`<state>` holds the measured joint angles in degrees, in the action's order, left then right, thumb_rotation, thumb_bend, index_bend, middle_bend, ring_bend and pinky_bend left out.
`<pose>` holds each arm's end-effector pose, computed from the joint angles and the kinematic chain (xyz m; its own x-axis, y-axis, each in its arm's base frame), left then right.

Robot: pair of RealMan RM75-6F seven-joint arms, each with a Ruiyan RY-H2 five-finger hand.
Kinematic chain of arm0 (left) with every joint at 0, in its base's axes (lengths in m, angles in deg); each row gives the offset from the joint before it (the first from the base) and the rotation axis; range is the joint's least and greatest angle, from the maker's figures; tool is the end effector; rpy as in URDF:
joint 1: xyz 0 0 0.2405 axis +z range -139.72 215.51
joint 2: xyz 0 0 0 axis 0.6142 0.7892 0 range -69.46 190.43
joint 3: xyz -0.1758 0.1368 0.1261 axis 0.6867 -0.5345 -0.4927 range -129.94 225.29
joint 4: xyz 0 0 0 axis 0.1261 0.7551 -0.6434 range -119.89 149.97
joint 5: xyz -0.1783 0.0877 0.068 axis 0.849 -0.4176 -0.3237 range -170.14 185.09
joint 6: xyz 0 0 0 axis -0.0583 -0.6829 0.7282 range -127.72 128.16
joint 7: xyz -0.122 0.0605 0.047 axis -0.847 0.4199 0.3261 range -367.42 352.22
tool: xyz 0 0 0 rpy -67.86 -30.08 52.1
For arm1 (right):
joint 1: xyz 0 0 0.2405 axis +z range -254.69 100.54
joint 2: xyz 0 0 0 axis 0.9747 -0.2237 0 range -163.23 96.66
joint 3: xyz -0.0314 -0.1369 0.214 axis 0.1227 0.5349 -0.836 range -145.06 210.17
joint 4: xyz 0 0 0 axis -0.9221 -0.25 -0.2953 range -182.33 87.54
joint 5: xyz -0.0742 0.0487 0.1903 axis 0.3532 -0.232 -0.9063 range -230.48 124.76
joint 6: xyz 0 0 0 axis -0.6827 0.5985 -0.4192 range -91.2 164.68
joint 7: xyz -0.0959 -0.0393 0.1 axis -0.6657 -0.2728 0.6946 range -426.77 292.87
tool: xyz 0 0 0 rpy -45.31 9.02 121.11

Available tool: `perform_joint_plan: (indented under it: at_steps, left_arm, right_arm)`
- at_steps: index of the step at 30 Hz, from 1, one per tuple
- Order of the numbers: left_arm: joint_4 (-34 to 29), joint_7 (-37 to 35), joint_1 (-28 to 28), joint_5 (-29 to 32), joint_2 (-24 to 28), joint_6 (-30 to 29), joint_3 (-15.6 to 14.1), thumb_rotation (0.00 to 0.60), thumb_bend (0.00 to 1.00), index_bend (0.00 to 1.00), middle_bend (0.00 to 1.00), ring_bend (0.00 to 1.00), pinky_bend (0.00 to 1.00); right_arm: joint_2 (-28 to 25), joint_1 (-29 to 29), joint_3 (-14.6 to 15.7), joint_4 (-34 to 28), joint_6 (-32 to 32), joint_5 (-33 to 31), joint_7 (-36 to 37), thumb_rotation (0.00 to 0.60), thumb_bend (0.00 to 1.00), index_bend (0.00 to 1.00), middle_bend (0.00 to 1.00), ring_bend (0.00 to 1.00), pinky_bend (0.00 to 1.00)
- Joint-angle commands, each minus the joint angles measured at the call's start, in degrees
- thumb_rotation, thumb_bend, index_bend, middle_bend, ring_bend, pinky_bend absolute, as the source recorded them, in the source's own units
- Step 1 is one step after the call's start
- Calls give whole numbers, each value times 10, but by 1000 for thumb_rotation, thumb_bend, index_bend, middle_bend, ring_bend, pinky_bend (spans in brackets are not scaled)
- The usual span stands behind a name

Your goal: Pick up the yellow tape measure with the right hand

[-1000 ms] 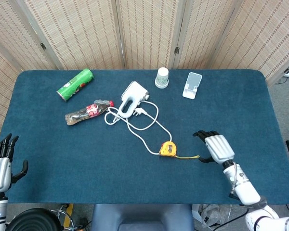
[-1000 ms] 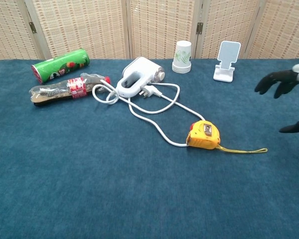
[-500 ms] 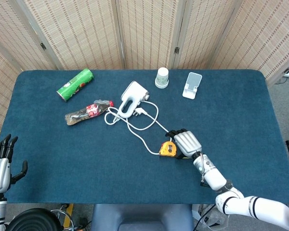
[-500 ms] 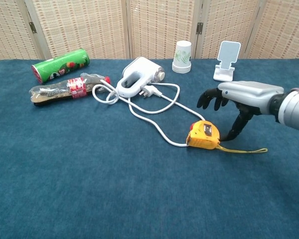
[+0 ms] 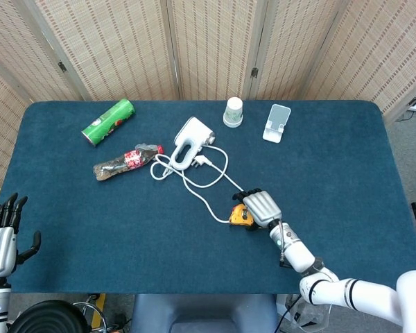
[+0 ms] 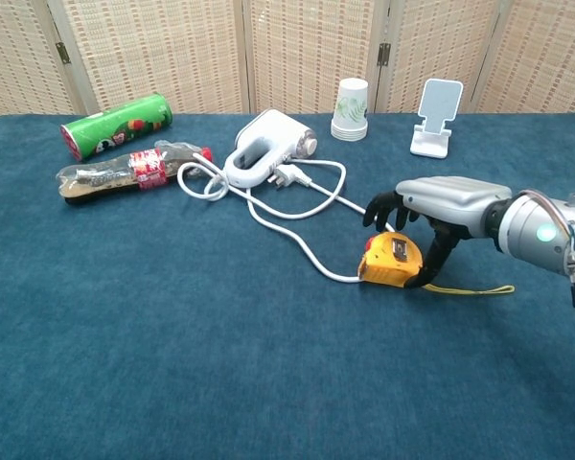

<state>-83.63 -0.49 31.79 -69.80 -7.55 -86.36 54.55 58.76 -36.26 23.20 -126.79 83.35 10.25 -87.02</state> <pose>-0.2922 0.1979 0.1478 0.3281 -0.0701 0.9420 0.9413 0.1075 -0.3199 -0.1728 -0.3343 -0.0480 0.4848 -0.3904 0.7826 -0.8604 -0.3734 0.3468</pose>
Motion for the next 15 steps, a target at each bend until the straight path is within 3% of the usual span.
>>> perform_joint_plan:
  at_steps: [1, 7, 15]
  left_arm:
    - [2, -2, 1, 1, -1, 1, 0, 588, 497, 62, 0, 0, 0]
    - [6, -6, 2, 3, -1, 1, 1, 587, 495, 61, 0, 0, 0]
    - [8, -9, -7, 1, -2, 11, 7, 587, 490, 61, 0, 0, 0]
  right_arm:
    - [4, 2, 0, 5, 1, -5, 0, 600, 61, 225, 312, 300, 237]
    - [15, 6, 3, 14, 8, -12, -5, 600, 61, 302, 363, 334, 247]
    - [12, 9, -1, 8, 18, -27, -10, 600, 61, 541, 489, 416, 284]
